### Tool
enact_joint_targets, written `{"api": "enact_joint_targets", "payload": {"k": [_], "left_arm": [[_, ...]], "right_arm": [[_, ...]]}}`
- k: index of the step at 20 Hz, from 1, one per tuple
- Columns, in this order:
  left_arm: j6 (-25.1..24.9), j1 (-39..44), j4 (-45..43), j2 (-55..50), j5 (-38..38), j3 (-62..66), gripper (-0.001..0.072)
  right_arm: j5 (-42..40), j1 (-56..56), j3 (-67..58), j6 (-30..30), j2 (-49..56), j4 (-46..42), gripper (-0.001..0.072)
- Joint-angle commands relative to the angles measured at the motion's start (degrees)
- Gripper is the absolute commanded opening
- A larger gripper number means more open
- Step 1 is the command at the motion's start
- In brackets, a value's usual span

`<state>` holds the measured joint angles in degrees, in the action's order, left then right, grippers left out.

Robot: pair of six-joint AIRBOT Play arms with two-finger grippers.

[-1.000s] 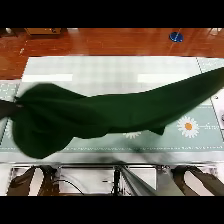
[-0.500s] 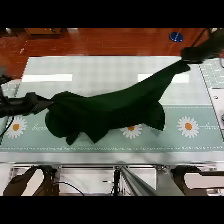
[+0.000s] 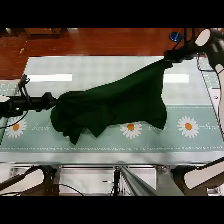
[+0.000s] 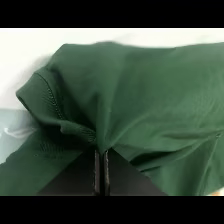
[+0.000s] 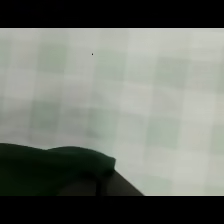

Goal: Fold the shirts.

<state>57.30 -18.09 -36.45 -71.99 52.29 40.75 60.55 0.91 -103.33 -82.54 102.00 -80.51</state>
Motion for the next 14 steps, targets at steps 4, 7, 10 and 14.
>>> {"api": "enact_joint_targets", "payload": {"k": [4, 7, 10, 14], "left_arm": [[1.0, 1.9, 0.6, -6.3, -1.2, 1.2, 0.0089], [0.8, -3.9, 0.0, -5.5, 10.5, 9.7, 0.041], [0.7, -14.3, -4.2, -3.8, 24.8, 16.7, 0.041], [2.1, -22.6, -13.6, 1.3, 31.8, 7.1, 0.0408]], "right_arm": [[6.2, 0.0, -0.3, 0.0, 4.0, 3.7, 0.0252], [11.8, 0.9, -4.6, 3.7, -0.1, 2.3, 0.0361], [19.0, 4.6, -6.2, 5.2, -7.8, -5.7, 0.0386], [32.3, 14.1, -2.0, 4.8, -11.0, -0.7, 0.0387]]}}
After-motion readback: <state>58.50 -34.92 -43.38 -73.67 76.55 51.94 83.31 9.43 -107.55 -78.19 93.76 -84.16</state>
